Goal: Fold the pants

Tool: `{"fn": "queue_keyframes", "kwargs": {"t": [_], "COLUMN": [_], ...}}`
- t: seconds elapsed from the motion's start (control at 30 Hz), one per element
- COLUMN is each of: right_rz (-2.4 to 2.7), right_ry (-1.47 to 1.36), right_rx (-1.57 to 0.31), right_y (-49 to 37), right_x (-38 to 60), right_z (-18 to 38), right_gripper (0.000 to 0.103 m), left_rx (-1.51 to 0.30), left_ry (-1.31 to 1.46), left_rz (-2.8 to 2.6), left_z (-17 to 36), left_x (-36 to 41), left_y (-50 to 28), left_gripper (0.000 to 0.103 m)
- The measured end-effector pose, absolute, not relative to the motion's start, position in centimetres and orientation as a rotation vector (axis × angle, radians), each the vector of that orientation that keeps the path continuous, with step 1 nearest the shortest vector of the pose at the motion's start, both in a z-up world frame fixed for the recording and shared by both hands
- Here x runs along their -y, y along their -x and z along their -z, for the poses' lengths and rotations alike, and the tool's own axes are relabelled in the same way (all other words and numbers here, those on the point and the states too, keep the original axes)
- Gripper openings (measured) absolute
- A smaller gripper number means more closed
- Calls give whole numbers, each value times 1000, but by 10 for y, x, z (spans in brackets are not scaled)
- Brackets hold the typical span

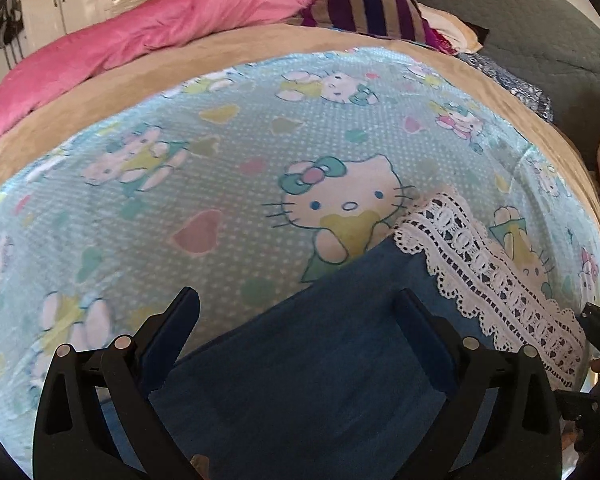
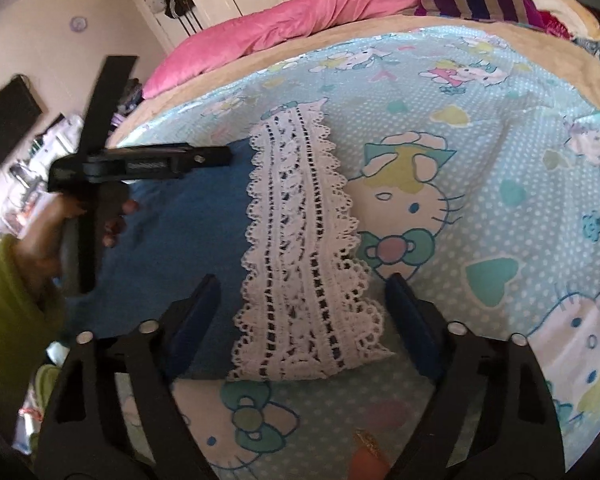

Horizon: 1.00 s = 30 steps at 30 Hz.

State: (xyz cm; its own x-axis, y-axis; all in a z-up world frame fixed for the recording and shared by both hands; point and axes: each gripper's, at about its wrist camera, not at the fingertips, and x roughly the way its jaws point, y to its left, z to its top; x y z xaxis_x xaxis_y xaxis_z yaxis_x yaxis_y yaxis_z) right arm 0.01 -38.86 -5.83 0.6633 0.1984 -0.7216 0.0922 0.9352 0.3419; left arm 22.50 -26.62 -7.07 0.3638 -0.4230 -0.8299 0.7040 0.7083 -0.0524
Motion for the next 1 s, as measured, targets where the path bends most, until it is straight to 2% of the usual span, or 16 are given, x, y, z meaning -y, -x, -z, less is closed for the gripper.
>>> {"fn": "queue_keyframes", "kwargs": {"t": [0.03, 0.1, 0.17, 0.3, 0.33, 0.43, 0.53, 0.73, 1.0], "right_rz": [-66, -82, -95, -110, -118, -155, -168, -221, -331], "right_ry": [-362, -363, -366, -343, -342, -371, -375, -330, -207], "right_rx": [-848, -846, -840, -835, -834, -837, -837, -815, -759], "right_y": [-1, -3, -7, -12, -13, -17, -20, -28, -37], "right_x": [388, 386, 385, 378, 377, 377, 374, 353, 306], "right_z": [59, 60, 60, 63, 63, 63, 59, 41, 8], "right_gripper": [75, 72, 67, 62, 57, 36, 31, 26, 25], "left_rx": [-958, -956, -953, -959, -967, -970, -976, -974, -943], "left_ry": [-350, -363, -361, -366, -362, -433, -474, -321, -89], "left_rz": [756, 763, 780, 797, 801, 771, 744, 782, 803], "left_z": [75, 80, 79, 78, 79, 80, 76, 70, 40], "left_x": [269, 273, 275, 283, 284, 292, 296, 270, 212], "left_y": [-225, -223, -220, -213, -211, -202, -196, -198, -203], "left_gripper": [86, 83, 72, 53, 43, 27, 15, 8, 7]}}
